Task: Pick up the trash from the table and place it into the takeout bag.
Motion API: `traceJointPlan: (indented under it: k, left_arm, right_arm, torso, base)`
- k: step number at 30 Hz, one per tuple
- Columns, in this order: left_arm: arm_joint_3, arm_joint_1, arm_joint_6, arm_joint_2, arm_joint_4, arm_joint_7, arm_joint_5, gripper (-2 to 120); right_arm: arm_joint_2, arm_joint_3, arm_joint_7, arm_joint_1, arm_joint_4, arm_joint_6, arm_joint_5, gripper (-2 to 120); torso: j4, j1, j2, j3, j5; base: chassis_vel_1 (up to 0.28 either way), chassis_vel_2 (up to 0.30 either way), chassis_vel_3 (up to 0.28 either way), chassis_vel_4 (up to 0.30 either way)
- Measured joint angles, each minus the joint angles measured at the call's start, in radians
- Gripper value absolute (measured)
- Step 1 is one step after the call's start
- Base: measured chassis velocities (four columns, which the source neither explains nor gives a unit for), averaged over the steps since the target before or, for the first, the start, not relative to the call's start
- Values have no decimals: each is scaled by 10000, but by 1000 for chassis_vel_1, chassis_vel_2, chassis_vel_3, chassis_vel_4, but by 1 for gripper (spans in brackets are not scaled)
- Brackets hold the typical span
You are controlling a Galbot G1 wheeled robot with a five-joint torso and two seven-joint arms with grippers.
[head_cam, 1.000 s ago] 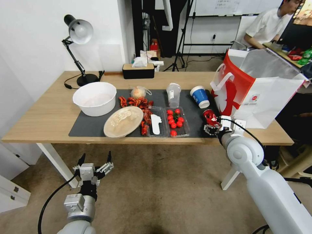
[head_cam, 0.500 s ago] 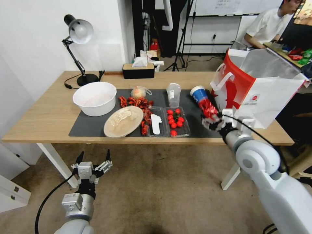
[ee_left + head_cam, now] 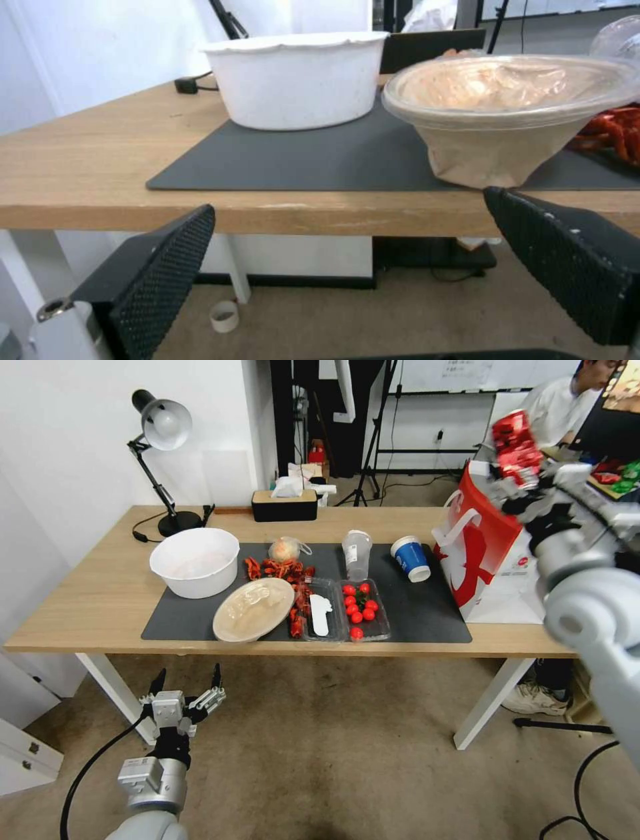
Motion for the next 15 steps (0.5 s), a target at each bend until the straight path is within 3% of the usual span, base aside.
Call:
traceJointPlan:
  k: [12,15]
  left_arm:
    - [-247,28,-74,65,-101,-71,-185,100]
    - [-245,-54,-152,18,-33,6,-99,100]
  right_arm:
    - [-211,-216,64,495,-1060,-198,168,63]
    - [-169,-240,-88,520,-1189,-208,-24,80]
  torso:
    - [0,-1,0,0,-1]
    - [0,0,0,0,-3]
  base:
    - [0,0,0,0]
    - [0,0,0,0]
